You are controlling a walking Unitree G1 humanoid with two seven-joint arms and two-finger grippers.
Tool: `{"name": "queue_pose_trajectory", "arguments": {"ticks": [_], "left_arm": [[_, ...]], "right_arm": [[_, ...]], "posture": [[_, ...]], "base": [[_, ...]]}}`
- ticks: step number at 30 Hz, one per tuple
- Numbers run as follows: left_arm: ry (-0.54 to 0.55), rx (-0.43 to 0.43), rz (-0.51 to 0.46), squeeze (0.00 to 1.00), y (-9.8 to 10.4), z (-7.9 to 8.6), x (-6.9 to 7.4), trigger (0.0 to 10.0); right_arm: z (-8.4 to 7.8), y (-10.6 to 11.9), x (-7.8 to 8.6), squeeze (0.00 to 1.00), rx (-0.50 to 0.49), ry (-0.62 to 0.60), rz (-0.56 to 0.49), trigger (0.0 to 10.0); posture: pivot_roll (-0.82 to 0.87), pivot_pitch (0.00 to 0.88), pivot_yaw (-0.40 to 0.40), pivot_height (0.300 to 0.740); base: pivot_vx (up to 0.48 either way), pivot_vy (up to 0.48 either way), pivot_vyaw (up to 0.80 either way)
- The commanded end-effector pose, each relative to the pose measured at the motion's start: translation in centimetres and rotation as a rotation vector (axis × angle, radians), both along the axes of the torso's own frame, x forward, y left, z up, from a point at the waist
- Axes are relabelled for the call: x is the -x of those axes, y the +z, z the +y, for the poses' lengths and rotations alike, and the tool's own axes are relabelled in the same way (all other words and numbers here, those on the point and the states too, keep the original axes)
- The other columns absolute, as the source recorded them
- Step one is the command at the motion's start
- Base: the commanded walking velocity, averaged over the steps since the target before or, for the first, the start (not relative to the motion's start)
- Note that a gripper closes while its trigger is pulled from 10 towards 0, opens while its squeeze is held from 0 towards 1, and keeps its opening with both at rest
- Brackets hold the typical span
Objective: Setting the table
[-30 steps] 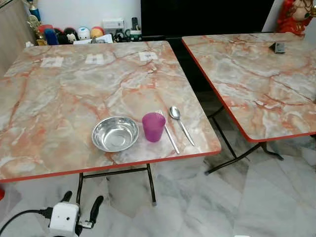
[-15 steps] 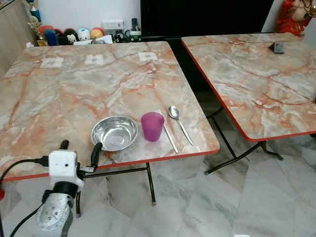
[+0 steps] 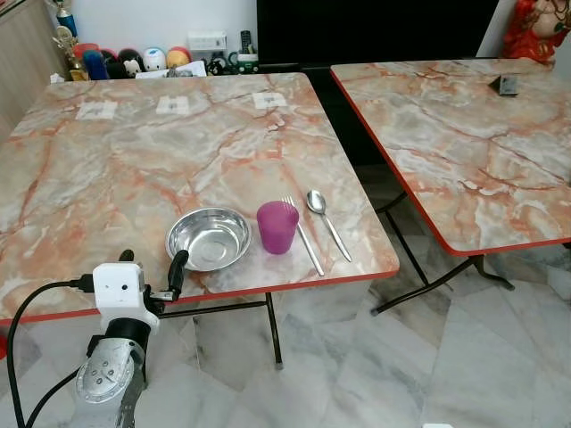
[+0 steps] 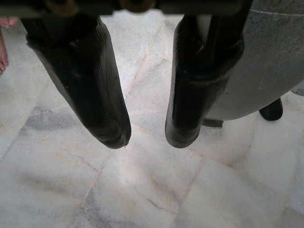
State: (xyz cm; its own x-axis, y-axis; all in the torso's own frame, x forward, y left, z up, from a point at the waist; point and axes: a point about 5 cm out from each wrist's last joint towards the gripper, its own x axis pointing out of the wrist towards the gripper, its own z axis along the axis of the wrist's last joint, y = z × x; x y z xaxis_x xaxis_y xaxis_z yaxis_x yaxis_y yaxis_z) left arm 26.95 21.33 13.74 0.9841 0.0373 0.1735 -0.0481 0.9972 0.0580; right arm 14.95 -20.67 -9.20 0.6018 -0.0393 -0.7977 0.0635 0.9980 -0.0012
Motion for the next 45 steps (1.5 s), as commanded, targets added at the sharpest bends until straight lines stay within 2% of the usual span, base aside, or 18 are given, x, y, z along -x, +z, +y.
{"name": "queue_pose_trajectory", "arguments": {"ticks": [1,11,12,14,15,19,22,27,45], "left_arm": [[-0.009,-0.001,-0.001,0.0,0.18,-0.21,-0.3,0.0],[-0.006,0.006,-0.007,0.0,0.38,-0.34,-0.57,0.0],[-0.001,0.009,-0.003,0.0,0.33,-0.31,-0.56,1.4],[0.003,0.01,0.0,0.0,0.29,-0.29,-0.57,1.4],[0.009,0.012,0.004,0.0,0.22,-0.27,-0.55,10.0],[0.011,0.013,0.009,0.0,0.13,-0.26,-0.55,10.0],[0.022,0.061,0.02,0.0,-0.07,-0.24,-0.65,10.0],[0.038,0.094,0.025,0.0,-0.16,-0.06,-0.68,10.0],[0.03,0.117,0.001,0.0,0.59,0.07,-0.8,10.0]], "right_arm": [[-0.22,-0.19,0.59,0.0,0.002,-0.008,0.016,10.0],[-0.22,-0.19,0.57,0.0,0.007,-0.003,0.017,10.0],[-0.22,-0.19,0.57,0.0,0.007,-0.001,0.018,10.0],[-0.21,-0.19,0.57,0.0,0.007,0.001,0.019,10.0],[-0.21,-0.19,0.57,0.0,0.007,0.003,0.019,10.0],[-0.21,-0.19,0.57,0.0,0.007,0.005,0.019,10.0],[-0.2,-0.18,0.54,0.0,0.007,0.008,0.018,10.0],[-0.15,-0.17,0.5,0.0,0.005,0.011,0.017,10.0],[-0.13,-0.16,0.48,0.0,0.006,0.011,0.015,10.0]], "posture": [[0.08,0.12,-0.034,0.74],[0.07,0.119,-0.033,0.74],[0.08,0.121,-0.035,0.74],[0.08,0.121,-0.035,0.74],[0.08,0.121,-0.035,0.74],[0.08,0.121,-0.035,0.74],[0.08,0.12,-0.035,0.74],[0.08,0.119,-0.034,0.74],[0.08,0.119,-0.032,0.74]], "base": [[0.0,0.0,0.0],[0.0,0.0,0.0],[0.0,0.0,0.0],[0.0,0.0,0.0],[0.0,0.0,0.0],[0.0,0.0,0.0],[0.0,0.0,0.0],[0.0,0.0,0.0],[0.046,0.0,0.0]]}}
